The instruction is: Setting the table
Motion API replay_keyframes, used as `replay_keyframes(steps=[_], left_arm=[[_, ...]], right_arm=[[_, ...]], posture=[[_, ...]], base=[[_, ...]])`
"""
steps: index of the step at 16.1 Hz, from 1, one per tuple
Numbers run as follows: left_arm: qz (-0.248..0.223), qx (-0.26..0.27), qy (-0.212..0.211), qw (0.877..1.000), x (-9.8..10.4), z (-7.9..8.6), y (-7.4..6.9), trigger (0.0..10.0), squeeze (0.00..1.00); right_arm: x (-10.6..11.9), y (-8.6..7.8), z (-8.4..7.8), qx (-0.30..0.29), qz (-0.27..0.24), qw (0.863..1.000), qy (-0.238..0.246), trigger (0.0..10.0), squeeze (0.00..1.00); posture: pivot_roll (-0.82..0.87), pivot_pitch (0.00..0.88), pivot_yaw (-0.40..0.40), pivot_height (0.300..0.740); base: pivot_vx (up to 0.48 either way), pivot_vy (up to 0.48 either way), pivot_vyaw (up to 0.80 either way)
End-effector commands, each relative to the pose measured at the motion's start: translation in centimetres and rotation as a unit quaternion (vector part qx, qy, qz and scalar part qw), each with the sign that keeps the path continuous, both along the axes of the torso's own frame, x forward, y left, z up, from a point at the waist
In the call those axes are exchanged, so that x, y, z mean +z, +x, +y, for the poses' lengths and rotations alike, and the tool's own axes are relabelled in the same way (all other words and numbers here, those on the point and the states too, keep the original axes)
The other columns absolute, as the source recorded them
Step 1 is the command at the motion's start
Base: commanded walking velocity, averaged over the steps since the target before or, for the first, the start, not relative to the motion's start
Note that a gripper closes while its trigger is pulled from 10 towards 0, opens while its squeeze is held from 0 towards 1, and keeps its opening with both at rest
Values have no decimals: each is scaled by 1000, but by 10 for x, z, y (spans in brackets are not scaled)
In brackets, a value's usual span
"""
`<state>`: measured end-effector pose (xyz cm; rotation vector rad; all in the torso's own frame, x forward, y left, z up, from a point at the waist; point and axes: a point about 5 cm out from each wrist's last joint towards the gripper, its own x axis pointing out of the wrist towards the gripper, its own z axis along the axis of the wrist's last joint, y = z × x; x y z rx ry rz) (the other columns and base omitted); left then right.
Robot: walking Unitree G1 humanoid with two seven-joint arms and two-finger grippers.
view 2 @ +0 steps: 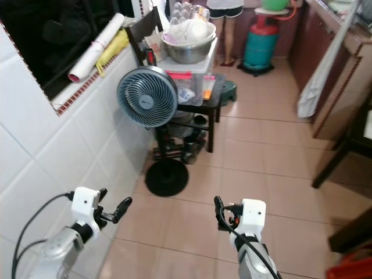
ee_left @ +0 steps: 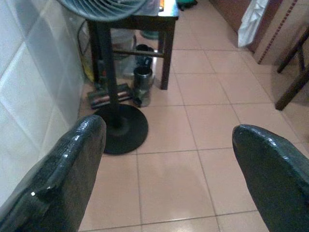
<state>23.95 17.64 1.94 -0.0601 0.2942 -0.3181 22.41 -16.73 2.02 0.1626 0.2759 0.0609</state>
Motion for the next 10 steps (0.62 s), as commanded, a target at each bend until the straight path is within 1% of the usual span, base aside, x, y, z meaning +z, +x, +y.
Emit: replay_keyframes(steps=[1,2,3,4,5,7,8,9,10], left_arm=[[-29,32,19,999,11,4,2,10000,0],[-32,34,18,999,12,4,2,10000,0],[-46,58,25,997,17,15,-3,10000,0],[-49,59,32,997,18,17,-6,10000,0],[-25,69,34,997,15,25,-23,10000,0],[-9,82,43,996,13,31,-39,10000,0],[0,90,34,995,12,31,-46,10000,0],[0,95,34,995,10,30,-48,10000,0],[-7,117,38,992,9,29,-48,10000,0]], right_arm=[[4,-3,2,24,6,1000,-9,10000,0],[5,-5,1,28,4,1000,-11,10000,0],[11,-15,-6,37,-15,999,-22,10000,0],[14,-17,-8,36,-22,999,-23,10000,0],[25,-34,-20,39,-41,997,-50,10000,0],[30,-47,-28,45,-27,996,-69,10000,0],[32,-50,-27,40,-32,998,-36,10000,0],[28,-49,-27,40,-19,999,-30,10000,0],[27,-43,-26,49,-11,998,-32,10000,0]], posture=[[0,0,17,740],[0,0,17,740],[1,0,11,740],[4,0,10,740],[7,0,-2,740],[10,0,-23,740],[18,0,-40,740],[19,0,-47,740],[17,0,-44,740]], base=[[0,0,0],[0,0,0],[0,0,0],[0,0,0],[0,0,0],[0,0,0],[0,0,0],[0,0,0],[0,0,0]])
